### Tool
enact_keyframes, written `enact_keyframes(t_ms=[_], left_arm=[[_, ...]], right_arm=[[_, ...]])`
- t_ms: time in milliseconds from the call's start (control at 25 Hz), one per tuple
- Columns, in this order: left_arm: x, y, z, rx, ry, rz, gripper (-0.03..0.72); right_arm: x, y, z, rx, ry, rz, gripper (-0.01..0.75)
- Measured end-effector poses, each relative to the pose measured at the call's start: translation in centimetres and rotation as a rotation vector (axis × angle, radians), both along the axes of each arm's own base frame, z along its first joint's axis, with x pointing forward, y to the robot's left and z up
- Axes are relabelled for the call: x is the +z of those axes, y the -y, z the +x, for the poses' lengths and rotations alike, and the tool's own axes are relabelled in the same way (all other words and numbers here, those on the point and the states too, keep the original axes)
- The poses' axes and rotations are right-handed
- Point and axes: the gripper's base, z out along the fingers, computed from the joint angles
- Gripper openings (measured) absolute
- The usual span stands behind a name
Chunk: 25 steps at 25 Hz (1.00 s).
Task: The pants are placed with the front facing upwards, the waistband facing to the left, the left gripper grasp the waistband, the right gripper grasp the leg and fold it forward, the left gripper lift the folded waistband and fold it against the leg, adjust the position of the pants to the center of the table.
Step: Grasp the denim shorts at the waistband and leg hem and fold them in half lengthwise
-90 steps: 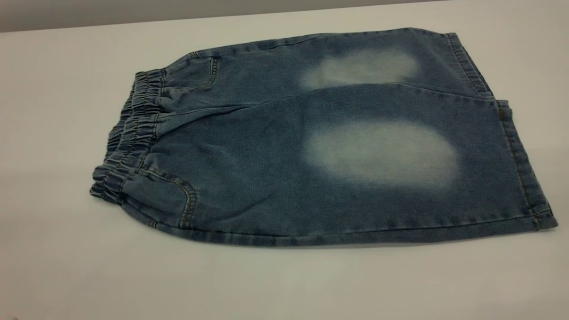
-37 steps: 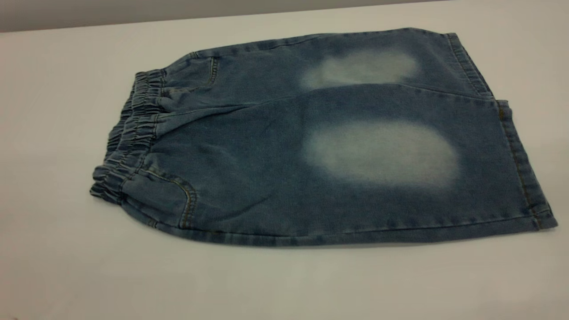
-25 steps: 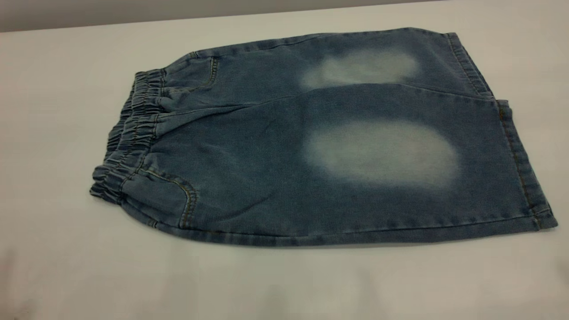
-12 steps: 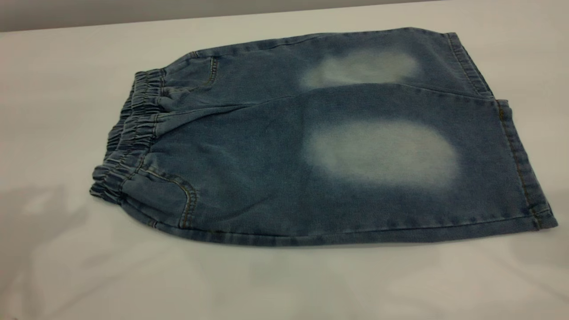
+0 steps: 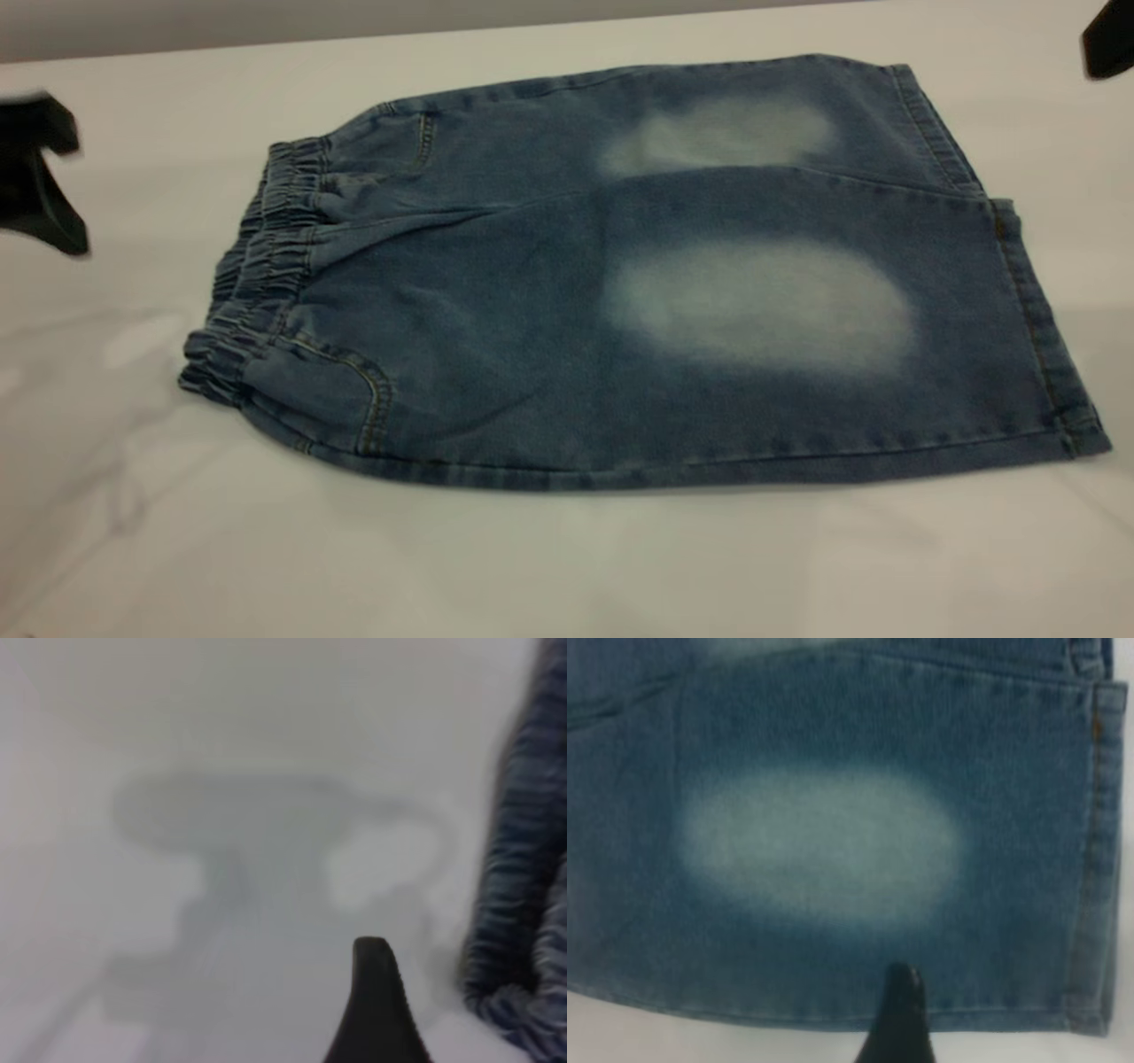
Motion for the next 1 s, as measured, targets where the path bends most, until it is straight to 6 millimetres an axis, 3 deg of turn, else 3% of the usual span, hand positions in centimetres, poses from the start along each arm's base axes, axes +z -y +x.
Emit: enact_keyframes(t_ms=[360,680,1000], left_arm=[[-3.0,3.2,1.1,-0.103,0.048,-0.020,0.457],[-5.2,3.2,1.0,-0.080,-0.022,-0.024,0.457],[-5.2,3.7,1.4,-0.096,0.029,-0.033,0.457]], right_arm=[[-1.0,-0.3,0.5,0.036,-0.023,0.017,0.533],[-1.0,-0.4,0.5,0.037,-0.024,0.022,0.533],[-1.0,-0.4,0.5,0.037,-0.026,0.022,0.533]])
